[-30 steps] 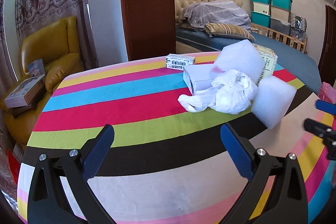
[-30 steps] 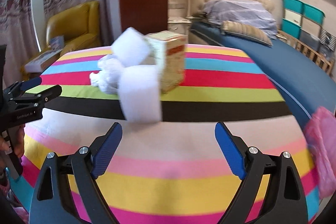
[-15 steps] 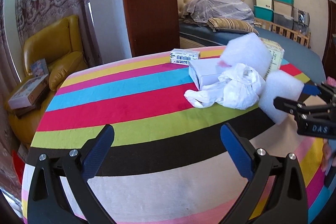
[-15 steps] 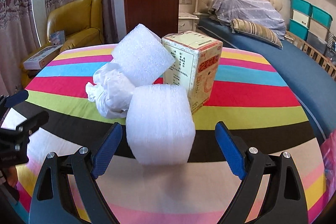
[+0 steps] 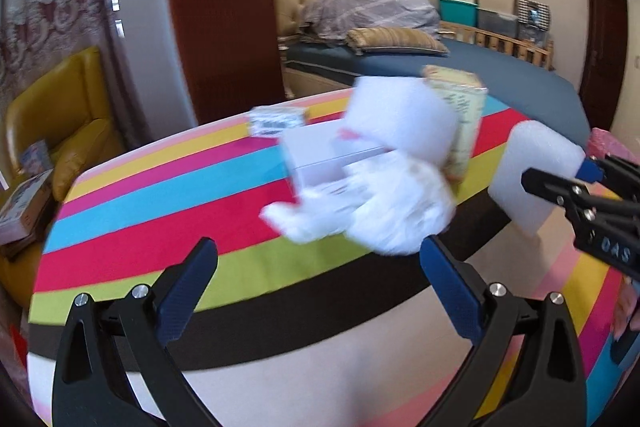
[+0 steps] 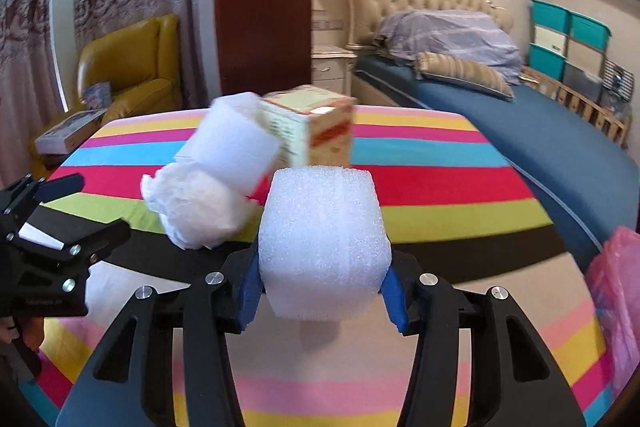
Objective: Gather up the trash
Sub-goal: 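Grasp a white foam block with the right gripper while the left grasps the white plastic bag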
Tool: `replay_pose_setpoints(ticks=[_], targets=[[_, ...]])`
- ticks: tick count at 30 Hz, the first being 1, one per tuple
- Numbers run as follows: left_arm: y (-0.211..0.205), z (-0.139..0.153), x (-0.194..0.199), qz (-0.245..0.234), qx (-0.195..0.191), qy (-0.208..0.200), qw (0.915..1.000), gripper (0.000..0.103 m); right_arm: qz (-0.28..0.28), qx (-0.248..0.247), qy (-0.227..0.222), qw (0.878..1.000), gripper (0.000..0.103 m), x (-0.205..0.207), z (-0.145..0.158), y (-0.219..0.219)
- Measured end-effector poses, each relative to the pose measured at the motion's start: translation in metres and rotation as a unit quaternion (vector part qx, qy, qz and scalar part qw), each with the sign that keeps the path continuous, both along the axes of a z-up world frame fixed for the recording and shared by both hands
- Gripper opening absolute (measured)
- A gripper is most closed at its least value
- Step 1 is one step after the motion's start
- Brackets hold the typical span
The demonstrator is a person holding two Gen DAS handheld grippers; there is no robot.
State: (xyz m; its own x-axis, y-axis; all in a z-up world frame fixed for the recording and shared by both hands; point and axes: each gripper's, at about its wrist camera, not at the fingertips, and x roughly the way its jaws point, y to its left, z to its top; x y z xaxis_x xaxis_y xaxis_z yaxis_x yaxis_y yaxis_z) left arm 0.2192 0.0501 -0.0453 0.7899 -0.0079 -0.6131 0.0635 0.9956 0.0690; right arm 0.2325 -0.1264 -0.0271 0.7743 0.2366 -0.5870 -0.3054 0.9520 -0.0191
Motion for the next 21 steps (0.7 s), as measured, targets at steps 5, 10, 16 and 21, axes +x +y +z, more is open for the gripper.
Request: replay_pose_setpoints(ticks=[5,10,16,21], targets=[[-0.021,-0.004,0.027,-0.026,-0.036,0.018,0.9989,0.098,-0.027,0.005,0.002,1.000,0.048,-0.008,-0.003,-0.026],[-0.038,-0.009,0.052,-0.028,-0.036,0.030,0.9985,0.098,-0.039,0.029,0.013,0.999,0.048,-0.005,-0.008,-0.042],[-0.041,-0.026,0.063,-0.024,-0.034,0.070,0.9967,0.052,-0.034,0.032,0.021,0.999,0.048,0.002,-0.010,-0.038],[-0.027,-0.019,0.037,-0.007,-0.050,0.044,0.9978,0.043,-0.029,0.033,0.029,0.999,0.048,0.005,-0.012,-0.035]])
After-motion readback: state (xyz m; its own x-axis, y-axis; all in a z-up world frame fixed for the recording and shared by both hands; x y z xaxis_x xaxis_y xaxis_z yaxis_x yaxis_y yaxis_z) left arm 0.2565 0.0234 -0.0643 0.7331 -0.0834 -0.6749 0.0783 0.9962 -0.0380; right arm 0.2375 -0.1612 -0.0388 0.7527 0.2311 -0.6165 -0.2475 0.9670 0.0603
